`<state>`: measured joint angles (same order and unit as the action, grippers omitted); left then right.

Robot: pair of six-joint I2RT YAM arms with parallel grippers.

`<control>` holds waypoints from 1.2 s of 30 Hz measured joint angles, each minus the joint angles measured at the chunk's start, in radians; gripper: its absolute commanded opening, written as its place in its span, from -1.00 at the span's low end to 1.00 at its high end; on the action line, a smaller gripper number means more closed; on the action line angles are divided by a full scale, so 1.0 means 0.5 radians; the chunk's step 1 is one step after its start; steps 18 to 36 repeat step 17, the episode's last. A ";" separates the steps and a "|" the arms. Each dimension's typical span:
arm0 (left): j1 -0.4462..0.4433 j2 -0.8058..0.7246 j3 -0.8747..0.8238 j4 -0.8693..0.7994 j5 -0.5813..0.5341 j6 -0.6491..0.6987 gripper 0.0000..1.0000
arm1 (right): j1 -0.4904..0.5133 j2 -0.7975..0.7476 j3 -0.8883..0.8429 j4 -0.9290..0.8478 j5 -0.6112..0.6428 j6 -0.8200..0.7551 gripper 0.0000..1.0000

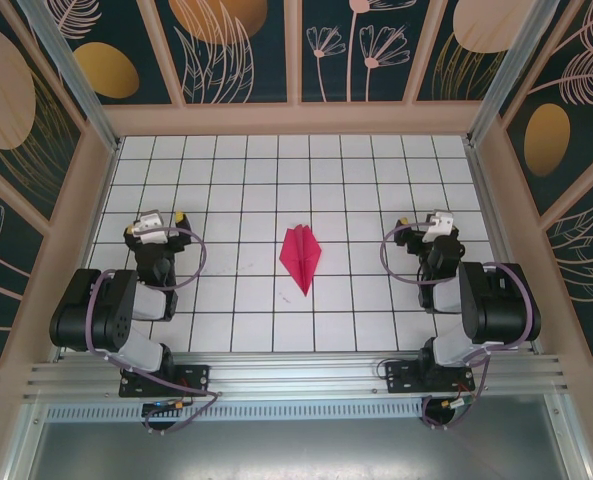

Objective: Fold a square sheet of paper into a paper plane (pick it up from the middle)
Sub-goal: Reset both arms

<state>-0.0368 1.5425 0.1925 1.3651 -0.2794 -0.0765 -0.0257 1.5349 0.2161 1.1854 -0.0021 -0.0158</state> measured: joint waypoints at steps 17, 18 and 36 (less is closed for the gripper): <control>0.005 0.000 0.001 -0.001 0.072 -0.012 0.97 | 0.000 0.000 0.004 0.010 -0.001 0.013 0.98; 0.005 0.000 0.001 -0.001 0.072 -0.012 0.97 | 0.000 0.000 0.004 0.010 -0.001 0.013 0.98; 0.005 0.000 0.001 -0.001 0.072 -0.012 0.97 | 0.000 0.000 0.004 0.010 -0.001 0.013 0.98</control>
